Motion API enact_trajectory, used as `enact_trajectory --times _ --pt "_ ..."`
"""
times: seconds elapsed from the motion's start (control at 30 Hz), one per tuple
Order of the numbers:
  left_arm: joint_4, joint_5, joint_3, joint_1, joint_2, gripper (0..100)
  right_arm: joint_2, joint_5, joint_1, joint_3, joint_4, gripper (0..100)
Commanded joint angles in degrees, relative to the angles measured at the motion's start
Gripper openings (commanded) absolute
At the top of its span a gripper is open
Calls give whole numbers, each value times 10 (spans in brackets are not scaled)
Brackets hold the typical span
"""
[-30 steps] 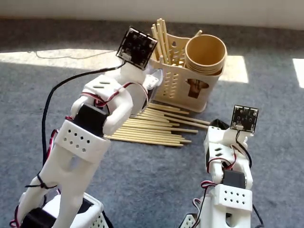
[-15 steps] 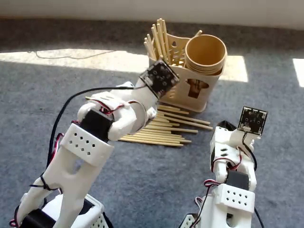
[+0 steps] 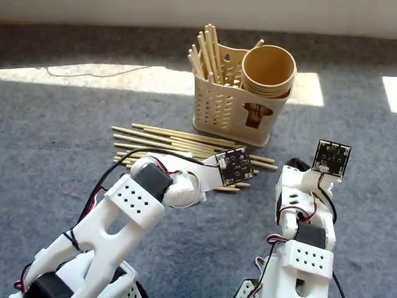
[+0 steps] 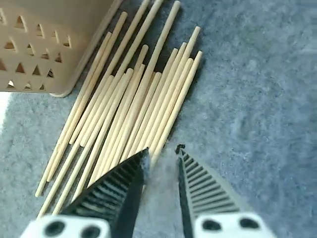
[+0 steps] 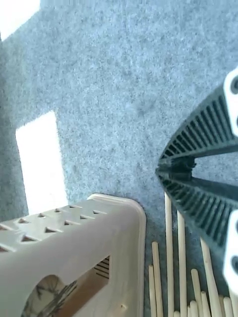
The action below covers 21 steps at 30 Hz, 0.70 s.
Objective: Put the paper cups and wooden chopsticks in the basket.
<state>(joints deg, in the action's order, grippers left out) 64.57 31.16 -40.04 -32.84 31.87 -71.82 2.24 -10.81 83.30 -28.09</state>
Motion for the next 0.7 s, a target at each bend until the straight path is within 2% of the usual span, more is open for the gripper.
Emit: enact_trajectory --times 0.0,0.13,0.23,0.67 --pt "-24 21 -14 -7 11 134 -15 2 -21 -19 17 10" --pt "-56 22 -14 -8 -51 145 -15 1 -36 -22 17 10" --pt "-84 50 2 -8 -122 144 -15 -11 -36 -22 17 10" --pt "-83 62 153 -2 -356 139 -15 -11 -34 -22 17 10"
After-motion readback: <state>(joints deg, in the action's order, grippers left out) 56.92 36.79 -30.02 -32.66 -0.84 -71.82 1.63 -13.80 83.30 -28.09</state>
